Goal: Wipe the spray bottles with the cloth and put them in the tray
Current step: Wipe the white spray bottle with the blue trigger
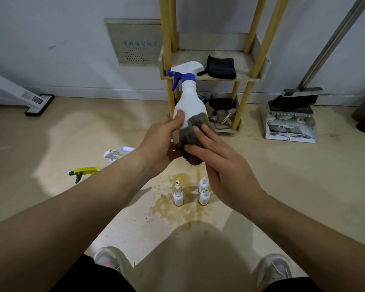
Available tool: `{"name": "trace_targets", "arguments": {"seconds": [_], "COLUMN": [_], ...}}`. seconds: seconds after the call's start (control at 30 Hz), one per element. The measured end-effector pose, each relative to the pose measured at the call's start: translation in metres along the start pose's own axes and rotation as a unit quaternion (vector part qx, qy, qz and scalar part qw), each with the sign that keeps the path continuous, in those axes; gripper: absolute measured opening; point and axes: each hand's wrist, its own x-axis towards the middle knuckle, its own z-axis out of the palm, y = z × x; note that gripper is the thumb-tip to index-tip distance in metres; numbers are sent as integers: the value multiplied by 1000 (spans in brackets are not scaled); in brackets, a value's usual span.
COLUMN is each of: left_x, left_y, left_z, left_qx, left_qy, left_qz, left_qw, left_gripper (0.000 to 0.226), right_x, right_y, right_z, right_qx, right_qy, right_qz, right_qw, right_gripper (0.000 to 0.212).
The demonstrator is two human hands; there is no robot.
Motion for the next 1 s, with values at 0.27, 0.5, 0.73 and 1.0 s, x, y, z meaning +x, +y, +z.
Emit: {"name": "trace_targets", "arguments": {"seconds": [0.27, 0.5, 0.73, 1.0], "left_x": [-5, -1, 0, -5], "left_y": [-4, -9, -3, -18], "left_z": [6, 8, 3, 11], "left_qx": [73, 266, 338, 349], "left_qy": [56, 134, 155, 65], "left_qz": [15, 158, 252, 221], "left_qw": [996, 941, 894, 908], "left_gripper": [32, 76, 88, 111], "right_x": [18, 26, 27, 33], "right_y": [13, 18, 15, 13], "right_z": [-26, -32, -33, -30], "right_qx": [50, 18, 31, 196], "right_qy": [67, 104, 88, 112], "right_qz": [187, 215, 251, 266], "right_qw": [979, 971, 963, 937], "right_gripper": [49, 43, 45, 43]}}
